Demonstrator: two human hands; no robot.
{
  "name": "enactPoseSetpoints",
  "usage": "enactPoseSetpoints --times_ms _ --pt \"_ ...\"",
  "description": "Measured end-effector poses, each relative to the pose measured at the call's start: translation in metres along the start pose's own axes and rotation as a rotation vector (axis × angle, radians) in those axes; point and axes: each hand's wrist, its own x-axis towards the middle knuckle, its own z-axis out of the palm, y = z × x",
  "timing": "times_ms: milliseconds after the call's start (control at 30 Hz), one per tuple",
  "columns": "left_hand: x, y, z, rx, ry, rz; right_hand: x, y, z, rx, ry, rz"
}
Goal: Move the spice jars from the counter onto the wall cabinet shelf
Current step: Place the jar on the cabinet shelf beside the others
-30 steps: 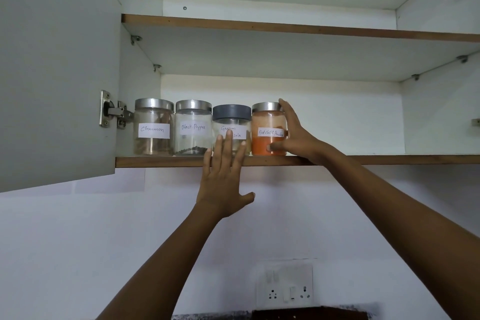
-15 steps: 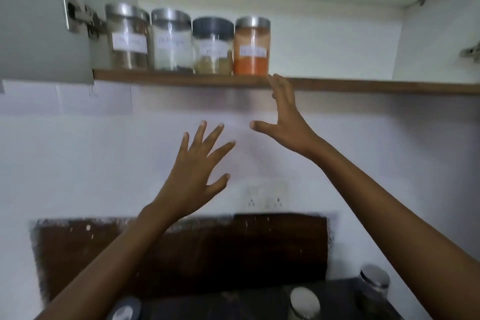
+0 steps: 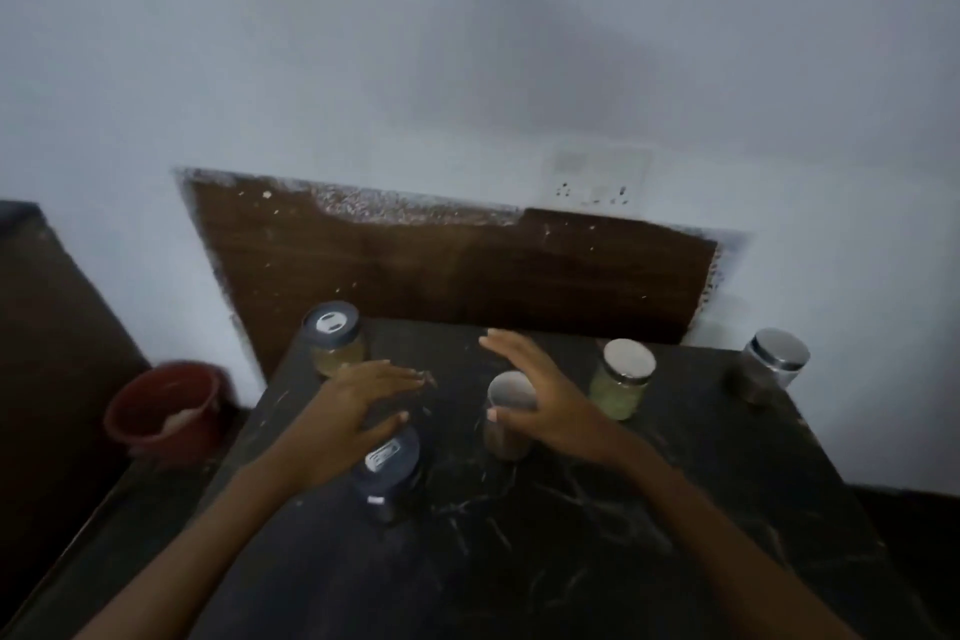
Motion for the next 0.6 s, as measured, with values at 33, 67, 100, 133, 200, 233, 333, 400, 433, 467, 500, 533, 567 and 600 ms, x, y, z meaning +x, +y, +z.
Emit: enactPoseSetpoints --times_ms 33,67,100,133,200,233,333,400,433,467,500,533,567,600 --pt "-0.014 -0.004 0.01 0.011 -0.046 -0.057 0.001 0.006 0.018 -0.002 -0.036 0.008" --pt "-0.027 -0.008 0.019 0.024 -0.093 -0.13 0.002 0.012 0.035 -0.008 -0.083 0.016" --pt "-0.039 -0.011 0.028 0.037 -0.13 -0.196 0.004 0.017 0.051 -0.022 -0.131 0.025" --pt "-0.051 -0.016 0.038 0.049 -0.151 -0.24 0.007 0.021 0.066 -0.042 -0.169 0.038" --pt "-0.069 -0.021 0.053 0.066 -0.183 -0.286 0.014 0.03 0.093 -0.075 -0.196 0.074" --pt "-0.074 -0.022 0.059 0.08 -0.208 -0.312 0.018 0.033 0.105 -0.058 -0.204 0.103" --pt "-0.085 -0.022 0.073 0.148 -0.334 -0.365 0.025 0.04 0.139 0.037 -0.236 0.19" --pt "-0.088 -0.02 0.077 0.176 -0.393 -0.365 0.027 0.041 0.158 0.057 -0.238 0.216" --pt "-0.088 -0.019 0.077 0.176 -0.396 -0.366 0.028 0.04 0.165 0.068 -0.214 0.225" --pt "-0.088 -0.017 0.078 0.161 -0.392 -0.374 0.028 0.04 0.172 0.084 -0.169 0.232" --pt "-0.088 -0.016 0.078 0.132 -0.375 -0.391 0.028 0.039 0.177 0.095 -0.109 0.237" --pt "-0.088 -0.016 0.078 0.095 -0.338 -0.404 0.027 0.039 0.182 0.101 -0.053 0.246" --pt "-0.088 -0.015 0.078 0.054 -0.305 -0.416 0.027 0.04 0.185 0.103 -0.008 0.25" --pt "-0.088 -0.013 0.076 0.011 -0.282 -0.422 0.026 0.042 0.187 0.106 0.022 0.252"
